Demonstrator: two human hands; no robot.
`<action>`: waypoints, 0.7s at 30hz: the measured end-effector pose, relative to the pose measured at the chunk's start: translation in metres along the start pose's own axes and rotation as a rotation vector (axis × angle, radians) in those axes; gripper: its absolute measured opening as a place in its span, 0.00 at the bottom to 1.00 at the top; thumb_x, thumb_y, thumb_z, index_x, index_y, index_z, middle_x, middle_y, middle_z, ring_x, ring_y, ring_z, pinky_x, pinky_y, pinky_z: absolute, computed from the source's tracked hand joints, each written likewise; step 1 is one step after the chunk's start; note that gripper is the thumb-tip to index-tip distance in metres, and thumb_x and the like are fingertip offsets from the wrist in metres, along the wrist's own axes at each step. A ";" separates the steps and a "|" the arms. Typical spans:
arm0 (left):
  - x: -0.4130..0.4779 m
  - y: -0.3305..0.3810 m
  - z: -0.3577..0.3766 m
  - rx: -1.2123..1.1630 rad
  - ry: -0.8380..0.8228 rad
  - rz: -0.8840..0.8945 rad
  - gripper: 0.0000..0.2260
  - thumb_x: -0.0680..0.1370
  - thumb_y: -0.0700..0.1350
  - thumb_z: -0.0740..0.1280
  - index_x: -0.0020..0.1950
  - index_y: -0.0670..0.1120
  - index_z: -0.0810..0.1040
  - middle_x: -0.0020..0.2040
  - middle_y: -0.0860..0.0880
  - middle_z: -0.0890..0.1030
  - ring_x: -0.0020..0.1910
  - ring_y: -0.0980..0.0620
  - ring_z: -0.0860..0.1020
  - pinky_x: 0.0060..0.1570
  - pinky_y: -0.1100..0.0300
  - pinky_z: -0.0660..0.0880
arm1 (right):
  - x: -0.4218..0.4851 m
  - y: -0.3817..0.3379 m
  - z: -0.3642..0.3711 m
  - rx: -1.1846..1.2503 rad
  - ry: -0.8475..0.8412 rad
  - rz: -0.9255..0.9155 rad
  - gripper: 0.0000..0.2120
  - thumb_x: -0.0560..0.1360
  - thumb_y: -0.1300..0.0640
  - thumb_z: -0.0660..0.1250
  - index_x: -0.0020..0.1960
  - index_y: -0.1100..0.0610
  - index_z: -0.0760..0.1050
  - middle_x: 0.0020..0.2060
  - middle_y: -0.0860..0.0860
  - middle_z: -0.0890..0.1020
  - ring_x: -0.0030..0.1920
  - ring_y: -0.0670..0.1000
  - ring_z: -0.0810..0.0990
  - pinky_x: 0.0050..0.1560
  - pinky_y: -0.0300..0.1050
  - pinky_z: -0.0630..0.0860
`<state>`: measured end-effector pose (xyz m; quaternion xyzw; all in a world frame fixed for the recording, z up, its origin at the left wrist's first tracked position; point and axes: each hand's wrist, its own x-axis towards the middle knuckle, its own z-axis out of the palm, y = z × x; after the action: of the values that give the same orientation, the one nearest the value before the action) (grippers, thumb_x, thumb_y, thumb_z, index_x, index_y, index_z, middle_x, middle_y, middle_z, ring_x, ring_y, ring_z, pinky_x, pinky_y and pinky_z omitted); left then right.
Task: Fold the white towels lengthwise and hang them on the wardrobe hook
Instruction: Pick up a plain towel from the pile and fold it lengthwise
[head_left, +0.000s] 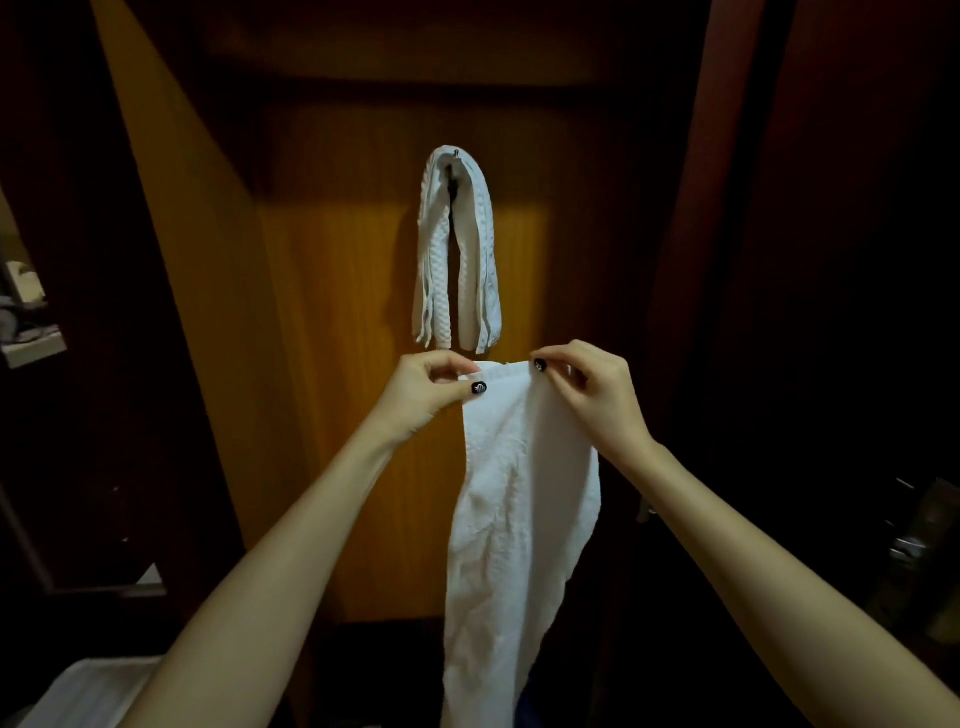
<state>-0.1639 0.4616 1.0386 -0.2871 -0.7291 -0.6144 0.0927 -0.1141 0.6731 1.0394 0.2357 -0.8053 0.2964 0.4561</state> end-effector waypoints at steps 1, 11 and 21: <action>0.000 -0.001 0.002 0.024 0.007 0.011 0.07 0.70 0.34 0.73 0.41 0.45 0.80 0.33 0.51 0.78 0.28 0.64 0.73 0.32 0.71 0.71 | 0.000 0.000 -0.001 0.001 -0.010 0.004 0.08 0.75 0.70 0.67 0.51 0.63 0.82 0.42 0.52 0.83 0.40 0.37 0.75 0.41 0.27 0.68; 0.017 -0.007 -0.005 0.154 0.067 0.113 0.10 0.74 0.36 0.70 0.37 0.49 0.77 0.35 0.51 0.77 0.31 0.64 0.73 0.34 0.68 0.70 | -0.003 0.013 -0.029 0.117 -0.325 0.262 0.09 0.78 0.57 0.67 0.57 0.51 0.78 0.45 0.35 0.81 0.46 0.41 0.79 0.47 0.31 0.72; 0.031 -0.009 -0.028 0.205 0.120 0.152 0.09 0.75 0.37 0.69 0.39 0.49 0.76 0.34 0.52 0.75 0.30 0.61 0.69 0.30 0.70 0.65 | -0.024 0.034 -0.051 -0.047 -0.437 0.391 0.10 0.75 0.48 0.70 0.37 0.50 0.75 0.43 0.47 0.74 0.48 0.44 0.72 0.47 0.38 0.69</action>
<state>-0.2007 0.4436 1.0524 -0.2933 -0.7573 -0.5439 0.2112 -0.0944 0.7351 1.0307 0.1235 -0.9212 0.3023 0.2113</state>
